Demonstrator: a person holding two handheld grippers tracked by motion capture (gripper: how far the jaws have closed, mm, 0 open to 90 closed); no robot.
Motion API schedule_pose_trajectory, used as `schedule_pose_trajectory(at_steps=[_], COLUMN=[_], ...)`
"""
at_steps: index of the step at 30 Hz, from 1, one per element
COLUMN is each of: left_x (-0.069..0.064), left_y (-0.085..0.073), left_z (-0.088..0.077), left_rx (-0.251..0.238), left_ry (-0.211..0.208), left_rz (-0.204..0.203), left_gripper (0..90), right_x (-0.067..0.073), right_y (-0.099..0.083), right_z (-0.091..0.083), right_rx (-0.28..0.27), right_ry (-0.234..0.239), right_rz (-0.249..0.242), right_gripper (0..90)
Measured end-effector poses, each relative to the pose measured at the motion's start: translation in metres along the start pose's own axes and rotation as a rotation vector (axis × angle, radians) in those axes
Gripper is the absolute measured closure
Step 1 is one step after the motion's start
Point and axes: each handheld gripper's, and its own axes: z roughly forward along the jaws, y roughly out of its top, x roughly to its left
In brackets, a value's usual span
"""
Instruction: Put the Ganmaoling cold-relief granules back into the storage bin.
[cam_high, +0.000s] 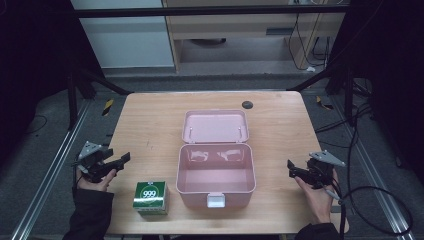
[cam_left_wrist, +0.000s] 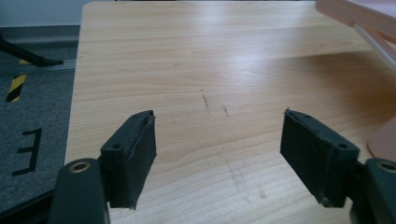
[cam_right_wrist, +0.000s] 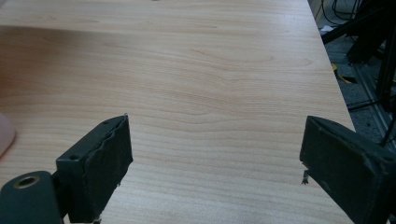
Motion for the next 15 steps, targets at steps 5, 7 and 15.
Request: schedule_pose_trajectory(at_steps=[5,7,15], left_x=[-0.001,0.0,-0.003], left_y=[0.009,0.012,0.019], left_z=[-0.007,-0.013,-0.019], left_rx=[0.054,0.051,0.061], left_ry=[-0.073,-0.091,-0.125], left_rz=[0.034,0.05,0.102], left_gripper=[34.3,35.8,34.7], right_x=[-0.001,0.0,0.004], right_y=[-0.003,-0.004,-0.004], right_z=[-0.002,0.0,0.0], right_rx=[0.008,0.022,0.033], right_ry=[0.019,0.02,0.034], right_rz=[-0.011,-0.024,-0.043], right_gripper=[9.6,9.5,8.5])
